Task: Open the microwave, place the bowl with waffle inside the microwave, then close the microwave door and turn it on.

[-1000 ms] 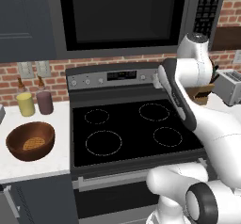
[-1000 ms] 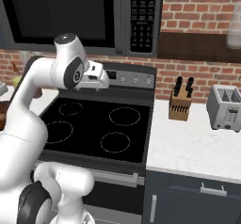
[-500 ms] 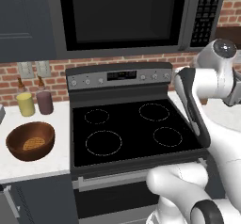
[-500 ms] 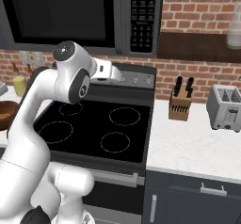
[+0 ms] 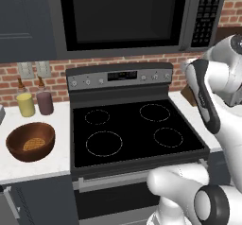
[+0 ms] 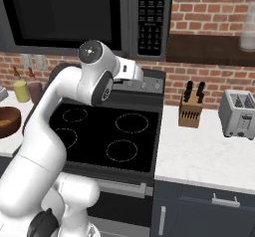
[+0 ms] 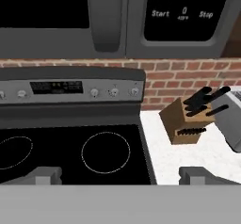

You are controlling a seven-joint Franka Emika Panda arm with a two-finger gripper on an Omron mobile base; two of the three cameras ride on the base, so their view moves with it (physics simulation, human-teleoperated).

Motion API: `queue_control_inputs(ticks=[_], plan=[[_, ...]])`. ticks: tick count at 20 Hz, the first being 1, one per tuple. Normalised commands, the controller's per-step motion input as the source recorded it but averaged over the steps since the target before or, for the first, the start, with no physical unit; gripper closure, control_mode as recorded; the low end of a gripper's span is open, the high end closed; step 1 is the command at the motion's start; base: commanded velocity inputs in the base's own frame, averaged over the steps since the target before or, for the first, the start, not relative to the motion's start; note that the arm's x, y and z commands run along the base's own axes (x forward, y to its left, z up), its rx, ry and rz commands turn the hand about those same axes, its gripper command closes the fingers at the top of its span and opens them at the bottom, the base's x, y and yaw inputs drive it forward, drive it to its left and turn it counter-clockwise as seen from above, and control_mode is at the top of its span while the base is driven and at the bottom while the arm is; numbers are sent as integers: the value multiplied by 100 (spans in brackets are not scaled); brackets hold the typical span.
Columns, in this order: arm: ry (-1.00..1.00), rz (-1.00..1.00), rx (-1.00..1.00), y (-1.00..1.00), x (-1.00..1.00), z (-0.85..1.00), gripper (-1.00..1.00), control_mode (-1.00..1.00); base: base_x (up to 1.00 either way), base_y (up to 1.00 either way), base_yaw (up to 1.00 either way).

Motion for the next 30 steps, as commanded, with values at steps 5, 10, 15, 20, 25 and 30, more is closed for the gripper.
queue_control_inputs(ticks=[5,10,15,20,25,30], plan=[[0,0,0,0,13,81,-100,-100,0,0,0],[0,0,0,0,18,45,-100,-100,0,0,0],[-1,0,0,0,6,33,-100,-100,0,0,0],[-11,0,0,7,6,5,-100,-100,0,0,0],[-21,3,0,17,4,0,-100,-100,0,0,0],[-13,5,0,23,34,0,-100,-100,0,0,0]])
